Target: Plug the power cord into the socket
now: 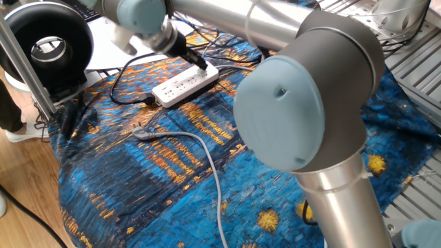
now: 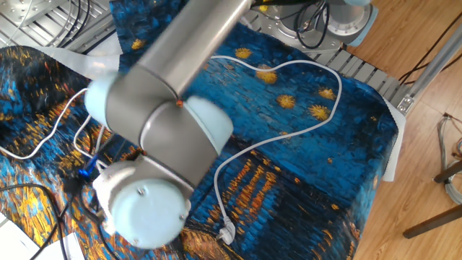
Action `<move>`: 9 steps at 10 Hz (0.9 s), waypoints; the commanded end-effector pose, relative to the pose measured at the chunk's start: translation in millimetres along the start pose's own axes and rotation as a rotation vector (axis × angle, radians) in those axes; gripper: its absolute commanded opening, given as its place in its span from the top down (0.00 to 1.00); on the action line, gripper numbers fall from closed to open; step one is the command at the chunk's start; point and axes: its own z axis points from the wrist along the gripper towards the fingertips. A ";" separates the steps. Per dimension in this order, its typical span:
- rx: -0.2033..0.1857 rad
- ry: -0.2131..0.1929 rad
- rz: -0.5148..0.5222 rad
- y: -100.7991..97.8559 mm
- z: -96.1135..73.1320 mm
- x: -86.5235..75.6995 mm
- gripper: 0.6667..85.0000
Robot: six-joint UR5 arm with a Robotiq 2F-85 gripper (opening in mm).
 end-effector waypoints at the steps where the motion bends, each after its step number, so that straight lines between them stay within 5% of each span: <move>1: 0.079 -0.097 -0.021 -3.6 -34.7 13.8 0.72; 3: 0.168 -0.307 -0.042 -25.4 -51.8 -21.4 0.67; 4: 0.185 -0.363 -0.053 -35.2 -53.2 -34.3 0.61; 5: 0.198 -0.398 -0.042 -41.0 -52.9 -42.4 0.57; 9: 0.215 -0.444 -0.001 -24.5 -27.4 -27.0 0.58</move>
